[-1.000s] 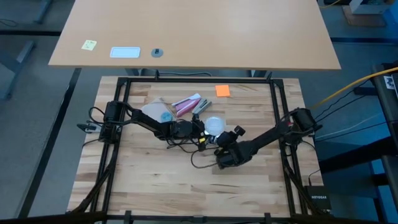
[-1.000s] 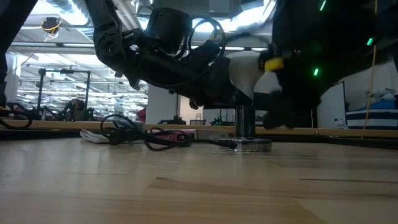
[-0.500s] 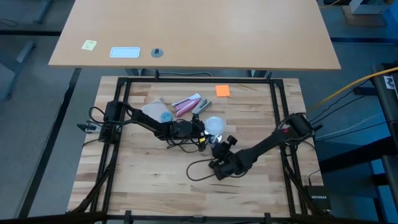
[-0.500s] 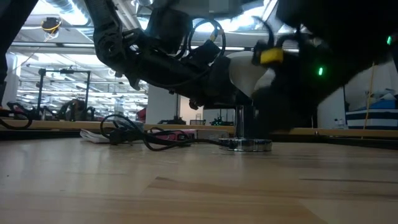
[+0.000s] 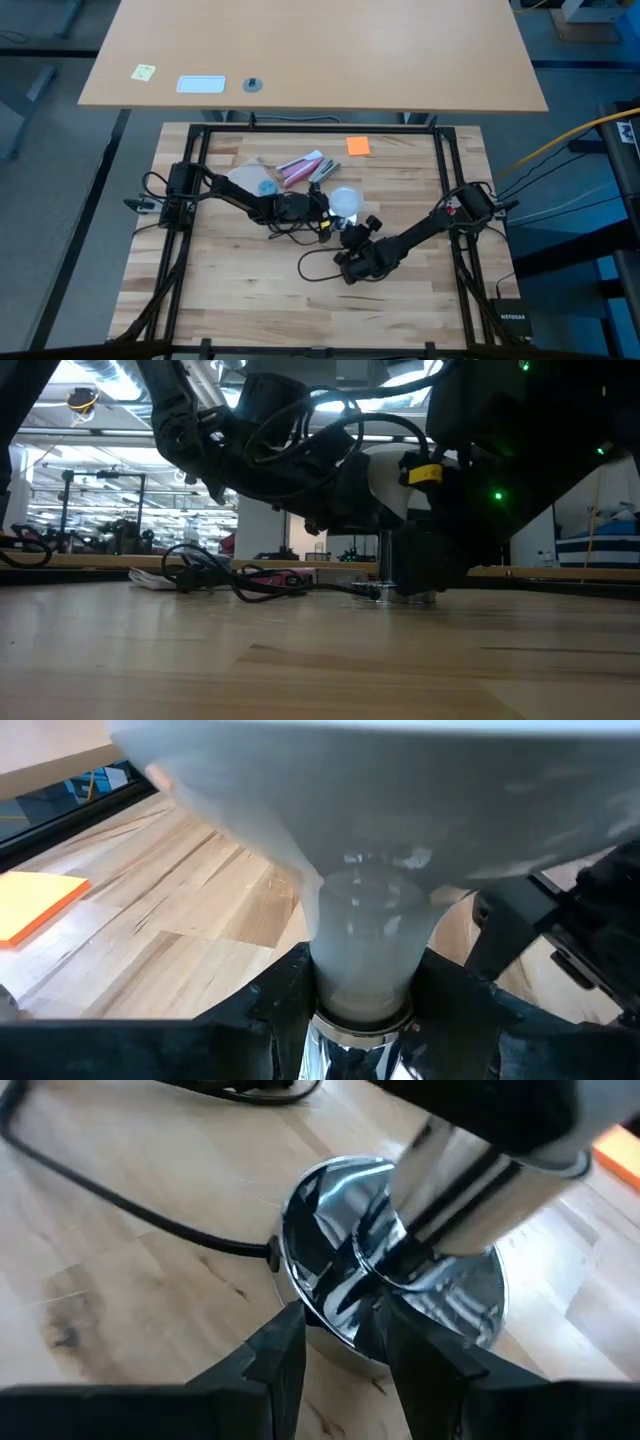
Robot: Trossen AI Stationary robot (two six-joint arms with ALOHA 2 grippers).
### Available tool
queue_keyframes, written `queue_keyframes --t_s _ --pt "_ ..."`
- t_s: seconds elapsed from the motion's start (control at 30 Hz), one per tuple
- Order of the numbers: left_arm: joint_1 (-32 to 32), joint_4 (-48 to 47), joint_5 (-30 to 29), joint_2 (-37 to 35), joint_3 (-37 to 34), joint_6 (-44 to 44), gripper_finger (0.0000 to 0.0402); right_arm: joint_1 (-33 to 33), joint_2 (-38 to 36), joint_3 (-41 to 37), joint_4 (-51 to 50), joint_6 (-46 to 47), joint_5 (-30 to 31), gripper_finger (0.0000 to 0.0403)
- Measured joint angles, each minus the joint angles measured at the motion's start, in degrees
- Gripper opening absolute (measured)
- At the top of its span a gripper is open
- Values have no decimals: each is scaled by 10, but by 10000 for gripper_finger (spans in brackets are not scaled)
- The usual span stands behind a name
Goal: Screw lightbulb
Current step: Insert the white lightbulb into the silver desk lamp
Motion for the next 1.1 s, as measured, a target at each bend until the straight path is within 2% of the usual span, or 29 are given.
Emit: queue_keyframes --t_s 0.57,0.93,1.1 --pt "3 -5 0 0 0 6 150 -3 2 -4 -142 153 3 136" --pt "2 -3 14 0 0 4 150 -4 0 -6 -202 153 28 136" --pt "1 0 14 0 0 3 150 10 -42 -5 -215 109 28 136"
